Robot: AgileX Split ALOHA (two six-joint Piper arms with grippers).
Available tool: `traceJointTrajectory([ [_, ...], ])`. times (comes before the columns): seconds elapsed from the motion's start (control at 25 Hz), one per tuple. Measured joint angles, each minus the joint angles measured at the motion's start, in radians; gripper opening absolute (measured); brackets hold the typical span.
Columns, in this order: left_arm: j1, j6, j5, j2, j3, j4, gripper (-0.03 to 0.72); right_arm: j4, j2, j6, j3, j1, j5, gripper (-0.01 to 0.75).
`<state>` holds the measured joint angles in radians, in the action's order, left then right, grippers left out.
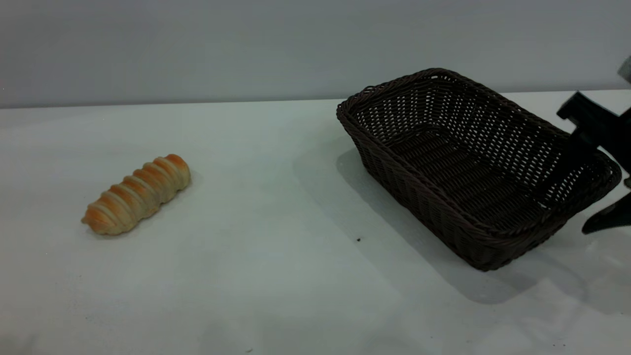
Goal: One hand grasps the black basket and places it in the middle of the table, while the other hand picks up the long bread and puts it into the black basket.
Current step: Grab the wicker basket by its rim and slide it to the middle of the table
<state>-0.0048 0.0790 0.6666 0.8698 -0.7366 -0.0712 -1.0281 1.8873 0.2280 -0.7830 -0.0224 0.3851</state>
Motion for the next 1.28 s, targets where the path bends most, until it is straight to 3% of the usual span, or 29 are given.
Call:
traceJointTrajectory([
  [0.28,0.000,0.001,-0.001,0.000,0.000,-0.004,0.566,-0.081,0.145,0.007,-0.061,0.000,-0.005,0.491],
  [0.36,0.000,0.001,-0.001,0.000,0.000,-0.004,0.566,-0.085,0.164,0.007,-0.064,0.000,-0.004,0.407],
  [0.52,0.000,0.002,-0.001,0.000,0.000,-0.004,0.566,-0.104,0.165,-0.002,-0.069,0.000,0.001,0.129],
  [0.56,0.000,0.002,-0.001,0.000,0.000,-0.004,0.566,-0.113,0.163,-0.004,-0.071,-0.002,0.001,0.094],
  [0.76,0.000,0.002,-0.001,0.000,0.000,-0.004,0.566,-0.046,0.161,0.016,-0.100,-0.004,0.036,0.094],
  [0.92,0.000,0.002,-0.001,0.000,0.000,-0.004,0.566,0.150,0.164,0.030,-0.214,0.001,0.160,0.094],
  [1.12,0.000,0.002,-0.001,0.000,0.000,-0.004,0.566,0.428,0.192,0.009,-0.427,0.106,0.355,0.094],
  [1.28,0.000,0.002,-0.002,0.000,0.000,-0.004,0.566,0.491,0.270,0.008,-0.589,0.207,0.451,0.094],
])
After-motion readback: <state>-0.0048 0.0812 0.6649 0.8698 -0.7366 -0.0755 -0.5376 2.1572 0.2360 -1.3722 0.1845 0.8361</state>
